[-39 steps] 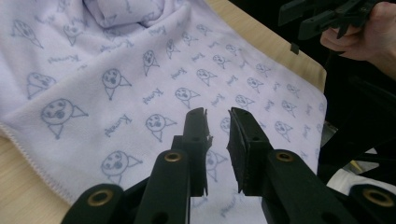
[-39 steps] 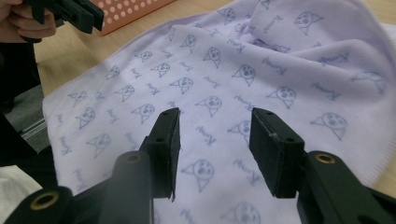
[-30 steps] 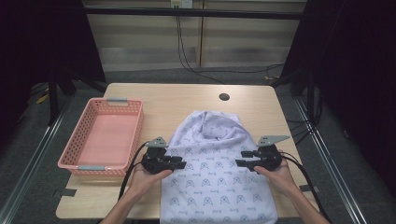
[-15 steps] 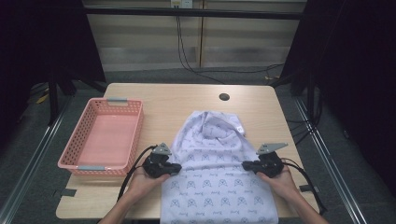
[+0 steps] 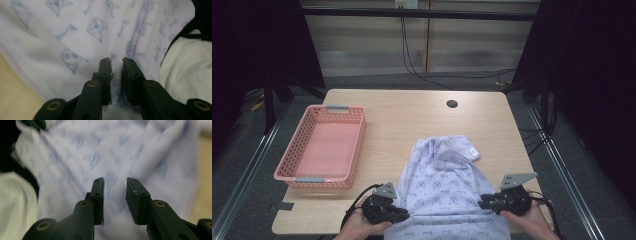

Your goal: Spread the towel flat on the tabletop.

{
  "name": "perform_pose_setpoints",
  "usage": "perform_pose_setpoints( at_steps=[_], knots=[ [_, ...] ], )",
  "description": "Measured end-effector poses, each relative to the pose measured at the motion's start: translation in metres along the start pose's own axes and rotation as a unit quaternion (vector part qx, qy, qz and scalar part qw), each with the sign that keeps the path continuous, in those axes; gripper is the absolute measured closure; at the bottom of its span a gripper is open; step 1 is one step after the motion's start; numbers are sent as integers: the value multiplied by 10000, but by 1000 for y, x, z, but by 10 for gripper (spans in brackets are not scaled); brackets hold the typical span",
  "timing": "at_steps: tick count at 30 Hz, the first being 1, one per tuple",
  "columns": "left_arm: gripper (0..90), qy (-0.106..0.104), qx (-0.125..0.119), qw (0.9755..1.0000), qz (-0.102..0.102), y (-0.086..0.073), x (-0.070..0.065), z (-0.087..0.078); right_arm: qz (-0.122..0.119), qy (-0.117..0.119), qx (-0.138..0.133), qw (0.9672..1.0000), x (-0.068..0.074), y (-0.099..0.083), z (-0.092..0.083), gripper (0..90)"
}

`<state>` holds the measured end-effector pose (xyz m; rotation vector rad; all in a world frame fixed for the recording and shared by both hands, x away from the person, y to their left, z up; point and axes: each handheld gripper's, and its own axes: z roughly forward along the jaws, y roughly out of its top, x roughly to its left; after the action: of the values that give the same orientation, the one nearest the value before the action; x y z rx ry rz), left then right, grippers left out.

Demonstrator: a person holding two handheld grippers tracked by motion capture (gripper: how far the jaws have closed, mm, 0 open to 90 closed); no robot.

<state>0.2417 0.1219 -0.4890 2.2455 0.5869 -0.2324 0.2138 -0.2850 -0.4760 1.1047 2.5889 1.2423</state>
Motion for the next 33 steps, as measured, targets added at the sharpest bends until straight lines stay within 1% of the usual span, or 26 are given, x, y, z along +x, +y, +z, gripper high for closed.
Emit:
perform_pose_setpoints(
  at_steps=[1, 2, 3, 5, 7, 9, 10, 11, 12, 13, 14, 15, 17, 18, 19, 20, 22, 24, 26, 27, 28, 29, 30, 31, 32, 33],
  knots=[
    [739, 47, -93, 9999, -33, 6, 4, -1, -50, -121, -125, 9998, -4, 8, 1, 638],
    [735, 87, -210, 9997, 5, 12, 10, -1, -56, -270, -243, 9993, -9, 17, 3, 604],
    [734, 246, -247, 9994, 71, 19, 15, 0, -59, -374, -324, 9988, -14, 27, 5, 582],
    [730, 345, -293, 9990, 55, 31, 27, 5, -85, -551, -531, 9970, -25, 48, 12, 548],
    [726, 508, -398, 9979, -11, 40, 40, 12, -47, -518, -733, 9960, -37, 68, 22, 522],
    [715, 567, -489, 9971, -117, 45, 51, 18, -47, -458, -748, 9961, -46, 85, 36, 508],
    [703, 609, -478, 9969, -135, 44, 54, 21, 27, -337, -772, 9964, -50, 91, 46, 506],
    [701, 637, -355, 9973, -128, 44, 56, 23, 64, -216, -751, 9969, -51, 94, 52, 514],
    [699, 703, -202, 9973, -81, 41, 56, 26, 68, -154, -677, 9976, -51, 96, 59, 600],
    [703, 712, -259, 9971, -42, 38, 55, 25, 16, -160, -638, 9978, -50, 96, 63, 742],
    [710, 693, -263, 9972, -88, 36, 55, 23, -10, -117, -625, 9980, -48, 94, 64, 833],
    [731, 684, -220, 9973, -123, 34, 53, 21, -40, -194, -601, 9980, -46, 92, 62, 883],
    [755, 644, -216, 9976, -155, 26, 49, 16, -49, -209, -652, 9976, -41, 85, 50, 889],
    [757, 632, -171, 9978, -109, 23, 46, 13, -7, -300, -701, 9971, -40, 80, 40, 890],
    [761, 711, -109, 9974, -40, 20, 40, 10, 78, -364, -742, 9965, -37, 66, 20, 891],
    [761, 643, -99, 9979, -60, 16, 35, 8, 78, -364, -742, 9965, -37, 66, 20, 891],
    [760, 551, -21, 9984, -134, 6, 25, 3, 188, -523, -708, 9959, -34, 47, 2, 891],
    [760, 431, 67, 9990, -132, -3, 13, -2, 360, -617, -571, 9958, -31, 27, -10, 891],
    [760, 330, 184, 9992, -87, -9, 0, -4, 452, -651, -365, 9962, -26, 8, -17, 891],
    [759, 188, 218, 9995, -142, -13, -4, -5, 517, -717, -249, 9958, -23, 0, -20, 891],
    [752, 64, 236, 9995, -183, -15, -8, -5, 564, -708, -104, 9958, -22, -7, -22, 890],
    [746, 45, 267, 9995, -135, -17, -11, -5, 559, -676, -20, 9961, -19, -12, -23, 884],
    [734, -86, 231, 9997, -65, -17, -12, -6, 551, -622, 33, 9965, -17, -16, -24, 862],
    [723, -43, 123, 9999, -30, -14, -12, -7, 543, -636, 35, 9965, -15, -17, -26, 826],
    [714, -145, 23, 9999, -10, -10, -10, -8, 454, -655, -27, 9968, -13, -16, -27, 773],
    [708, -45, -88, 9999, 61, -2, -7, -9, 406, -675, -89, 9969, -11, -13, -28, 722]
  ],
)
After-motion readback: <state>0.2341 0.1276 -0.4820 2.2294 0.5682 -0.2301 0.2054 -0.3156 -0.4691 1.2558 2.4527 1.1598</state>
